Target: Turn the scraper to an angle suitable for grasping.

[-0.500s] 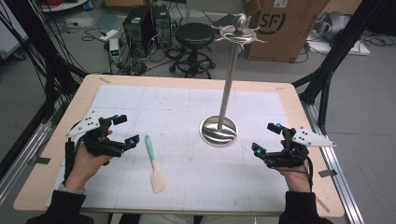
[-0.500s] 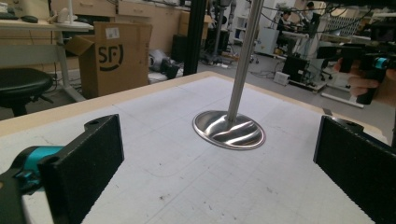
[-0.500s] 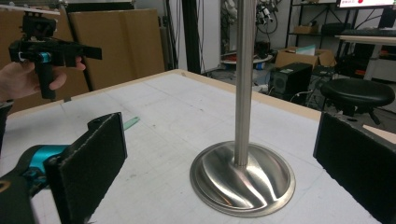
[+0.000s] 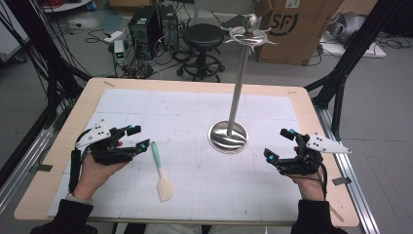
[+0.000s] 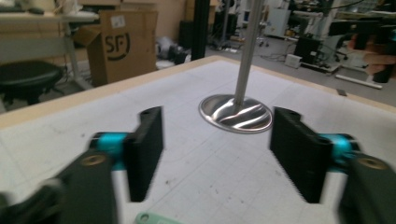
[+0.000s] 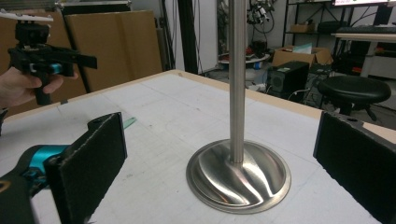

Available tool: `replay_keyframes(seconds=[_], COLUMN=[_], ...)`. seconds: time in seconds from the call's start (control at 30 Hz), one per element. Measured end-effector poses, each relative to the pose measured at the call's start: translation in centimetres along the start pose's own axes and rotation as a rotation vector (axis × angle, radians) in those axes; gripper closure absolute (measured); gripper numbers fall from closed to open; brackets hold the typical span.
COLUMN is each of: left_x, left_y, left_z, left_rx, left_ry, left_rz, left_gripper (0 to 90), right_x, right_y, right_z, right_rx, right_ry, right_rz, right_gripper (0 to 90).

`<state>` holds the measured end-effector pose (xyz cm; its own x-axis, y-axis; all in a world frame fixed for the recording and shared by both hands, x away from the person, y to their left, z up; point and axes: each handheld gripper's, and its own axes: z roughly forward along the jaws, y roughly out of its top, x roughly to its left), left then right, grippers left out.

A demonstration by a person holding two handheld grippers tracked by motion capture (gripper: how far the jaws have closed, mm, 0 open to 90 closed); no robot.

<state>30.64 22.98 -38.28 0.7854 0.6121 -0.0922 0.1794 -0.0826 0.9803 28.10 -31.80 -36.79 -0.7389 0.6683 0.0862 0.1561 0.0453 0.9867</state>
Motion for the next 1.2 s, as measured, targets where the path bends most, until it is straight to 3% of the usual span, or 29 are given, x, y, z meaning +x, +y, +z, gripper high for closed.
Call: replay_keyframes(seconds=[0.07, 0.1, 0.13, 0.17, 0.2, 0.23, 0.27, 0.33, 0.53, 0.7, 0.8, 0.87, 1.0, 1.2], left_x=[0.1, 0.2, 0.2, 0.3, 0.3, 0.3, 0.3, 0.3, 0.1, 0.6, 1.1, 1.2, 1.2, 1.1], left_y=[-0.2, -0.3, -0.4, -0.5, -0.7, -0.9, -1.2, -1.7, -2.5, -3.5, -4.0, -4.2, -4.6, -5.1], left_z=[0.1, 0.1, 0.2, 0.3, 0.4, 0.4, 0.5, 0.8, 1.5, 1.9, 2.2, 2.4, 2.8, 3.5], left_rx=[0.025, 0.044, 0.069, 0.092, 0.107, 0.117, 0.125, 0.164, 0.243, 0.318, 0.373, 0.397, 0.432, 0.484], left_ry=[-0.004, 0.006, 0.023, 0.021, 0.018, 0.025, 0.022, 0.009, 0.006, 0.024, 0.042, 0.043, 0.061, 0.09], left_rz=[-0.021, -0.029, -0.04, -0.059, -0.067, -0.058, -0.055, -0.053, -0.029, -0.067, -0.119, -0.125, -0.118, -0.073], left_gripper=[46.1, 56.2, 56.2, 68.0, 68.0, 78.7, 83.8, 88.2, 89.8, 89.7, 89.8, 89.9, 89.8, 89.8], right_x=[0.0, 0.0, 0.0, 0.1, 0.1, 0.1, 0.1, 0.1, 0.2, 0.2, 0.2, 0.2, 0.2, 0.1], right_y=[0.0, -0.1, -0.1, -0.1, -0.1, -0.1, -0.1, -0.1, -0.2, -0.3, -0.5, -0.5, -0.7, -0.9], right_z=[0.0, 0.1, 0.1, 0.2, 0.2, 0.2, 0.2, 0.2, 0.2, 0.4, 0.6, 0.7, 0.8, 0.9], right_rx=[0.001, 0.007, 0.007, 0.01, 0.01, 0.013, 0.013, 0.013, 0.003, 0.002, 0.009, 0.011, 0.022, 0.025], right_ry=[0.0, 0.001, 0.001, 0.005, 0.005, 0.005, 0.005, 0.009, 0.025, 0.045, 0.05, 0.051, 0.053, 0.049], right_rz=[0.0, -0.002, -0.002, -0.001, -0.001, -0.002, -0.002, 0.005, -0.001, -0.017, -0.013, -0.012, -0.008, -0.003], right_gripper=[1.5, 1.5, 1.5, 1.5, 1.5, 1.5, 1.5, 1.5, 1.5, 1.5, 1.5, 1.5, 1.5, 1.5])
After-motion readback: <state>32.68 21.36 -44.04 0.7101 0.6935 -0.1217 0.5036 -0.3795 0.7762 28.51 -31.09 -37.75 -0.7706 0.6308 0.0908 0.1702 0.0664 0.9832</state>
